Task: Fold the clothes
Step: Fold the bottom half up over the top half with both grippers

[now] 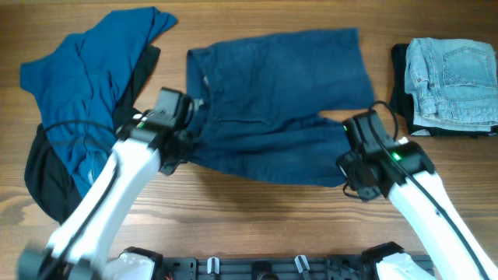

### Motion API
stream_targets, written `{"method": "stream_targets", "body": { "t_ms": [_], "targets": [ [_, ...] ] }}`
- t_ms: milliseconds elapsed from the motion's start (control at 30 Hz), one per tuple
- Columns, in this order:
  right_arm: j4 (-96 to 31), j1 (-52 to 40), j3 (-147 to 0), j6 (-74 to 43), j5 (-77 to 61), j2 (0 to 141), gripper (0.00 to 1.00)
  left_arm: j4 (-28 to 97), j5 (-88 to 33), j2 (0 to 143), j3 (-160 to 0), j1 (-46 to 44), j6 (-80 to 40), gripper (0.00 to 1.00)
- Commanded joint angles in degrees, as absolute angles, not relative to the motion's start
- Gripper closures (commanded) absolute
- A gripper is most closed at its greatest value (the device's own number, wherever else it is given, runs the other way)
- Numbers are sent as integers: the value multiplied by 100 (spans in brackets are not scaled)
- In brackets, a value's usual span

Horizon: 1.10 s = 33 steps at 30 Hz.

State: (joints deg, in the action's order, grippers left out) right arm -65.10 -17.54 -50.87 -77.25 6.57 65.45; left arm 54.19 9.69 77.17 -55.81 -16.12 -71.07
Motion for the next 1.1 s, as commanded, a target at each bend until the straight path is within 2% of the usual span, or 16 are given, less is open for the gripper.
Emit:
{"method": "stream_targets", "body": {
  "t_ms": [0,133,200,400,533,700,933,1067],
  "targets": [
    [-6906,-1719,-5183,-7542,1020,5927,96,5800,1562,6657,-5566,-1549,-7118,96],
    [-7402,-1719,-5183,-7332,1100,5524,96,6333,1573,5996,-5566,-1549,-7120,96],
    [-7321,-1719,-5183,-6834,1094,5422,96,6493,1575,5861,-5564,-1549,-7120,96],
    [-5867,-1717,-5181,-5437,781,5848,96,6388,1686,6149,-5544,-1549,-7314,96],
    [-4567,-1717,-5181,-5256,751,6748,96,5811,1813,6751,-5544,-1549,-7314,96],
    [-2956,-1717,-5183,-4768,794,7802,96,4416,2185,7467,-5544,-1549,-7312,96],
    [-2215,-1284,-5319,-4486,919,7929,96,3227,2536,7590,-5546,-1546,-7244,96],
    [-1702,-875,-5489,-4187,548,7931,96,2521,2711,7592,-5551,-1522,-7240,96]
  ]
}}
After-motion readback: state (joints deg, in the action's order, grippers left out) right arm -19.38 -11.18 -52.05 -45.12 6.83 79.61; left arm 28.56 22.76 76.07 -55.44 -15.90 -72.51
